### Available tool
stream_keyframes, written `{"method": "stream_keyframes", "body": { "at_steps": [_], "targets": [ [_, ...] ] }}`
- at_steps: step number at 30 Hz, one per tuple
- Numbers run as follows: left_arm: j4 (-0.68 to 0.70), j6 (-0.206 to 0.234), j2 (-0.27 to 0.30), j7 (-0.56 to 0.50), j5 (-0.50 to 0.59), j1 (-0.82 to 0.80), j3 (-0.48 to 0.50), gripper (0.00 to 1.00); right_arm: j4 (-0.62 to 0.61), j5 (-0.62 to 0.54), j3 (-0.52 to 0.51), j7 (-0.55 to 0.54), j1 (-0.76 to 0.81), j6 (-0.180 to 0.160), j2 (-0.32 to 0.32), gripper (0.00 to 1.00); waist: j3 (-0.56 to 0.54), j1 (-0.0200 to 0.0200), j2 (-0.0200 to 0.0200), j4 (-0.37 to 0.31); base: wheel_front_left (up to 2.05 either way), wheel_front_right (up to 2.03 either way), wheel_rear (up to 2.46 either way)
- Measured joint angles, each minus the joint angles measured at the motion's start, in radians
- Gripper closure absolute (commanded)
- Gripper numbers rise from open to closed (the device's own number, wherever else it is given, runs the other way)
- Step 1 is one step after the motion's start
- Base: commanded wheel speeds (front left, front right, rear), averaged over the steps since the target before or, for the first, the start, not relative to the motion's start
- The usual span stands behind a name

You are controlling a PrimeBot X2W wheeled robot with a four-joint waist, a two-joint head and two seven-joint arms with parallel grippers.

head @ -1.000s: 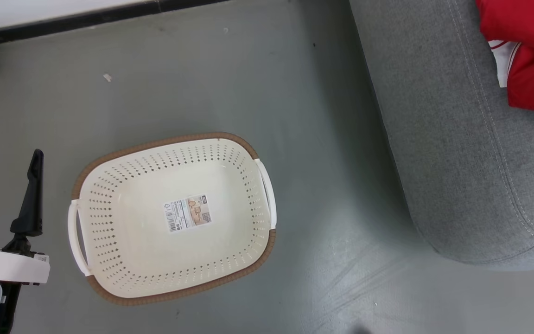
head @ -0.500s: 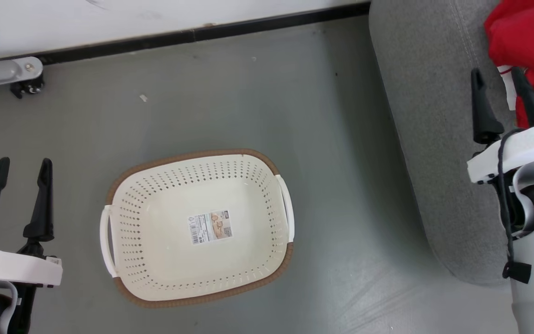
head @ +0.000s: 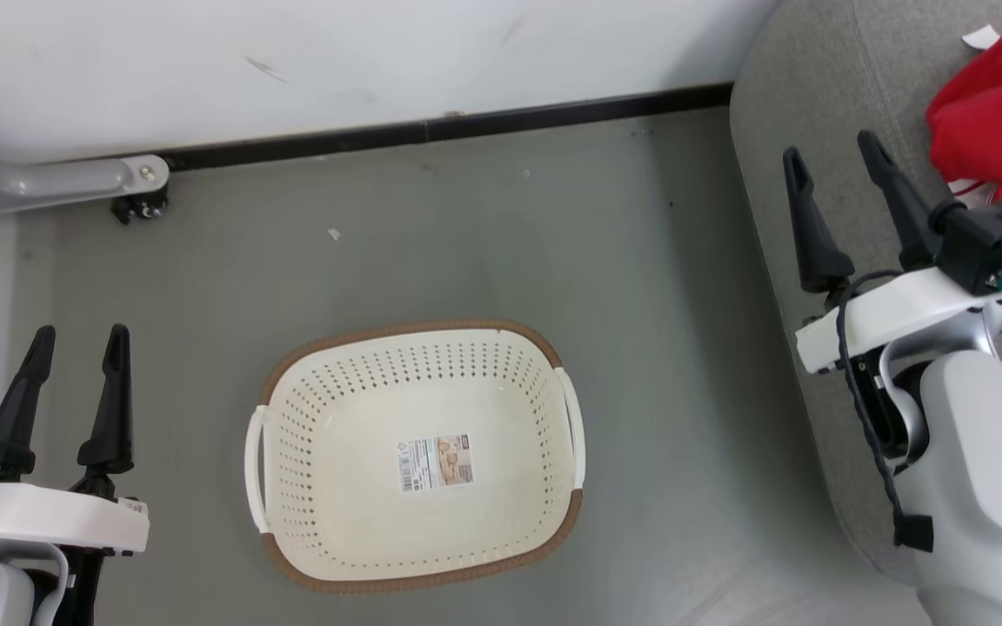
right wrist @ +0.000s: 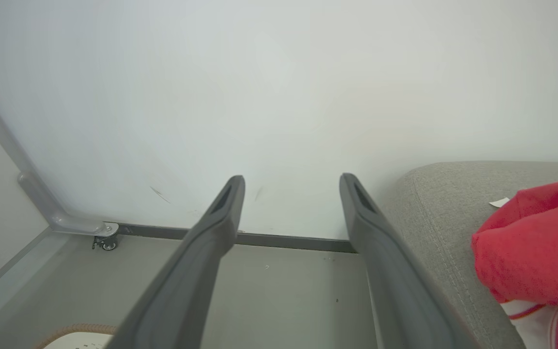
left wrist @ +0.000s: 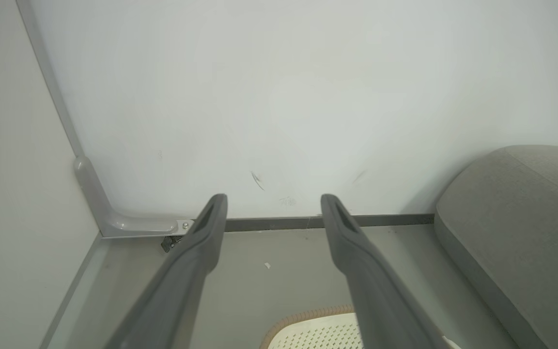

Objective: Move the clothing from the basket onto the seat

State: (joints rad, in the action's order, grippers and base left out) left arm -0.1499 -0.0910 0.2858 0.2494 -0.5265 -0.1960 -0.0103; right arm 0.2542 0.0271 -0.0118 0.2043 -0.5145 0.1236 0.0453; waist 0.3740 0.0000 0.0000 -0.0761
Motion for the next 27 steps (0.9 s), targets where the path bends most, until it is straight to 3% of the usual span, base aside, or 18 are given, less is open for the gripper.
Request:
{"method": "stream_keyframes", "body": {
  "at_steps": [11, 20, 27],
  "targets": [
    [-0.009, -0.014, -0.036, 0.000, 0.006, 0.021, 0.012, 0.00, 0.028, 0.035, 0.095, 0.037, 0.067, 0.000, 0.004, 0.00, -0.090, 0.0000, 0.0000, 0.032, 0.00, 0.00, 0.00],
    [-0.005, -0.026, -0.061, 0.000, 0.043, 0.079, 0.025, 0.00, 0.045, 0.035, 0.097, 0.045, 0.149, 0.000, 0.005, 0.00, -0.168, 0.0000, 0.0000, 0.050, 0.00, 0.00, 0.00],
    [0.010, -0.028, -0.078, 0.000, 0.065, 0.125, 0.040, 0.00, -0.027, 0.036, 0.094, 0.046, 0.184, 0.000, 0.005, 0.00, -0.220, 0.0000, 0.0000, 0.060, 0.00, 0.00, 0.00]
  ]
}}
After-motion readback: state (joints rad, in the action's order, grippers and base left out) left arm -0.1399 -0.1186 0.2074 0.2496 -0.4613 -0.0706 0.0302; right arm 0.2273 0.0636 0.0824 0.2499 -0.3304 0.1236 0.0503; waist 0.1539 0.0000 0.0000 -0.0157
